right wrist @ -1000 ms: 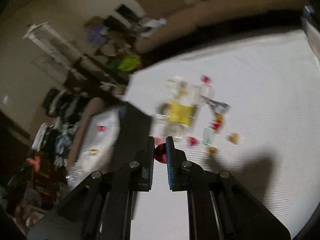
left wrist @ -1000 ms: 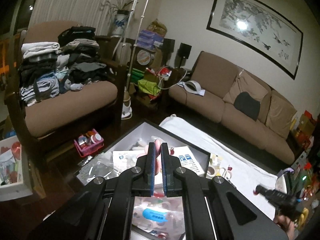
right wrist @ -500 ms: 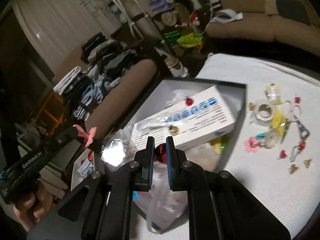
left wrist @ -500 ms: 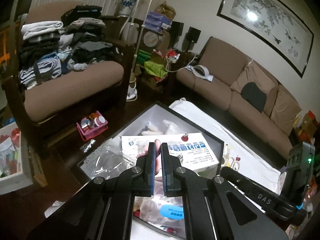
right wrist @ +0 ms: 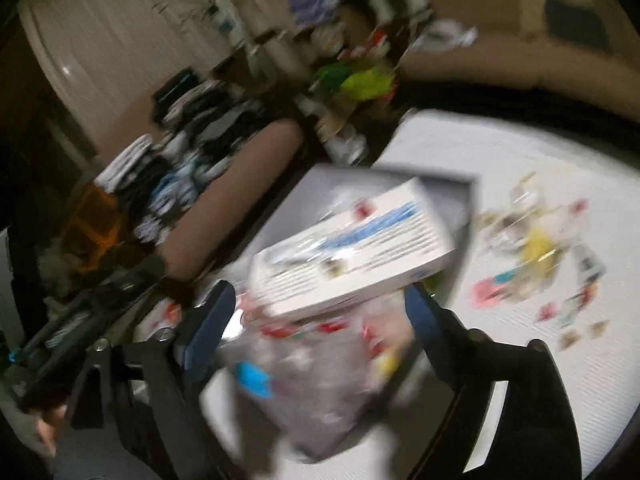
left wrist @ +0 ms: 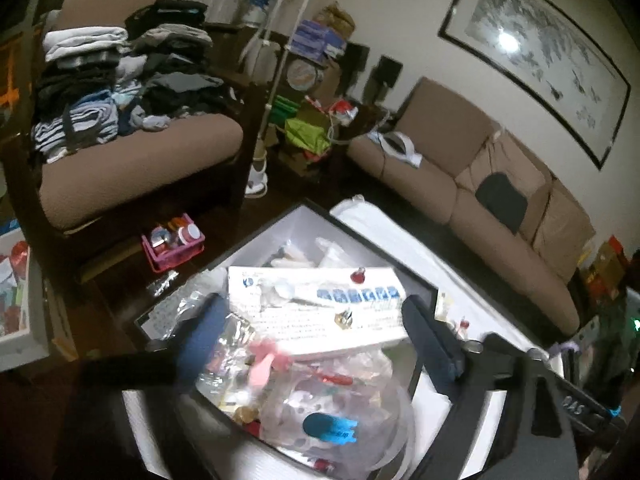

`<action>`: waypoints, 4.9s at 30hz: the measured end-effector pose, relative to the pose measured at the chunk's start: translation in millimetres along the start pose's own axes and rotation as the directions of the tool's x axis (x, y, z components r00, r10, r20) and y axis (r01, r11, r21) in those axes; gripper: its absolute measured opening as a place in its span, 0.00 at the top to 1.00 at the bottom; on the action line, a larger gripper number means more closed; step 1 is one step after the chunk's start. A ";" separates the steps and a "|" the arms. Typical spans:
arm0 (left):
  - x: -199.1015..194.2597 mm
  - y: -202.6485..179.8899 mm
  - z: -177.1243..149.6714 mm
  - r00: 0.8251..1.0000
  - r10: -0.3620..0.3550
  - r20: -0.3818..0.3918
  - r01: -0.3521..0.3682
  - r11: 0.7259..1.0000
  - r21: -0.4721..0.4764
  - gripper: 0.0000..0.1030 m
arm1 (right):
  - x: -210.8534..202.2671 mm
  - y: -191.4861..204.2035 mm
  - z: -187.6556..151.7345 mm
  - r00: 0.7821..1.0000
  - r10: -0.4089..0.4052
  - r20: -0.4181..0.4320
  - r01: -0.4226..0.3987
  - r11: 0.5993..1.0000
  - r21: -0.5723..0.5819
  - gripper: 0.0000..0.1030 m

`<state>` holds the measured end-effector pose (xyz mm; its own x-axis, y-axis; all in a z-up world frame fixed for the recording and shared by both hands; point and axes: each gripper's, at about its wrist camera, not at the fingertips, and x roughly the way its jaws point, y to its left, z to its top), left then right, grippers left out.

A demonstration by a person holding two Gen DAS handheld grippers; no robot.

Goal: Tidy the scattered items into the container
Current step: 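Open both tools over the white box to drop the pink item and red heart, then move both tools back to the table and grasp a gold foil chocolate with the right tool, then grasp a red foil heart with the left tool, then carry the red heart in the left tool while the right tool carries the gold chocolate into the box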

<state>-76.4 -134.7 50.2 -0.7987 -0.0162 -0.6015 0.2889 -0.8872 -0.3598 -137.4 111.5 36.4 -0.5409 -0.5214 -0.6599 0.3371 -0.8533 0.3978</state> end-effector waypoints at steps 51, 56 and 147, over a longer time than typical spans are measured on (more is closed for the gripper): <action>121.1 -226.0 -114.3 0.941 -0.138 -0.308 0.246 0.906 0.346 0.02 | 43.4 -299.1 -88.2 0.890 -0.438 -0.130 0.457 0.847 0.273 0.84; 185.7 -230.7 -145.1 0.931 -0.154 -0.332 0.265 0.910 0.319 0.03 | 3.9 -319.8 -86.0 0.914 -0.400 -0.065 0.393 0.838 0.378 0.84; 13.7 -150.6 -49.3 0.998 -0.056 0.007 0.047 0.898 0.438 0.86 | -84.9 -125.6 -28.9 0.968 -0.221 0.122 0.194 0.961 0.197 0.84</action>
<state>-104.8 21.3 60.9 -0.8174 0.0303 -0.5753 -0.0094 -0.9992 -0.0394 -111.5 263.1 24.0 -0.6918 -0.3173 -0.6487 0.0675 -0.9228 0.3794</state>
